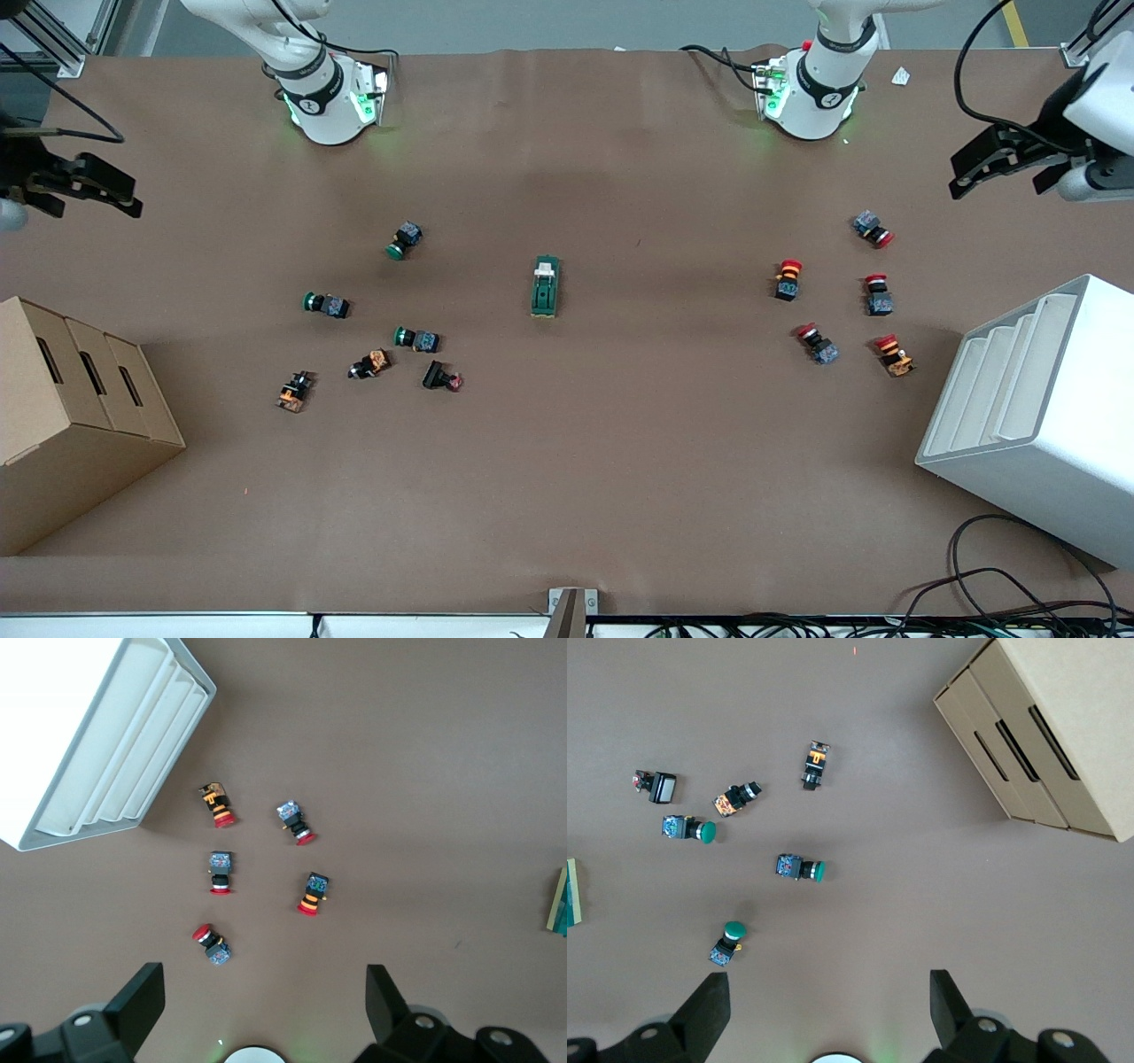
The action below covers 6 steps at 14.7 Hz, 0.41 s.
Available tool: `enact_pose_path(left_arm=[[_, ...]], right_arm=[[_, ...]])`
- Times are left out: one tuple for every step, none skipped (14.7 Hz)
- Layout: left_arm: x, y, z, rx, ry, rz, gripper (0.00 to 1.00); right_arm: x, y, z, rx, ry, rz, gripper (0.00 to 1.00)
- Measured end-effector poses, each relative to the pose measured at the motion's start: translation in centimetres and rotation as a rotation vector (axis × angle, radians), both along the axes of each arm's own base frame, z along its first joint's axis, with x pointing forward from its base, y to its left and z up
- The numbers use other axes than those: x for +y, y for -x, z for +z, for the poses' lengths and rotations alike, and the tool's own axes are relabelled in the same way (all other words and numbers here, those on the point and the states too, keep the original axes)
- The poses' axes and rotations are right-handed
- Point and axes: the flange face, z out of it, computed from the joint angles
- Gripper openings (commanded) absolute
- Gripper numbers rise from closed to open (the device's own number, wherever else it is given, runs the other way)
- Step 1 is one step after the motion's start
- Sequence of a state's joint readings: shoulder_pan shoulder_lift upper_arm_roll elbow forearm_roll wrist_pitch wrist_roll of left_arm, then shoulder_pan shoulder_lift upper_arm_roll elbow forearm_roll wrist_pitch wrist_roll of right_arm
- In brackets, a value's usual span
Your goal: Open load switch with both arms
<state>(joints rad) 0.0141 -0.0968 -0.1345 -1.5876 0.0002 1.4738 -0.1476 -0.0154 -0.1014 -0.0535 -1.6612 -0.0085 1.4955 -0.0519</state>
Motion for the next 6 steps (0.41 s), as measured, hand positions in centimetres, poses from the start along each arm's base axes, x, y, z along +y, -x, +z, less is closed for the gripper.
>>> enact_pose_path(left_arm=[[-0.4,0.2,0.0,-0.001,-0.001,-0.008,1.0],[-0.7,0.3,0.0,-0.002,-0.001,-0.014,1.0],[-1.0,0.3,0.0,-0.003,-0.001,-0.02,1.0],[-1.2,0.3,-0.1,-0.005,0.0,-0.024,1.0],[-1.5,0.3,-0.1,-0.006,0.0,-0.028,1.0],[-1.6,0.4,-0.1,-0.007,0.0,-0.031,1.0]], right_arm=[[-0.3,0.2,0.5,0.0,-0.004,-0.004,1.0],[-0.3,0.5,1.2,-0.001,-0.005,-0.005,1.0],[-0.3,0.6,1.8,-0.005,-0.005,-0.005,1.0],[-0.3,0.8,2.2,-0.01,-0.005,-0.005,1.0],[-0.3,0.8,2.3,-0.012,-0.006,-0.004,1.0],[-0.2,0.8,2.3,-0.012,-0.006,-0.003,1.0]])
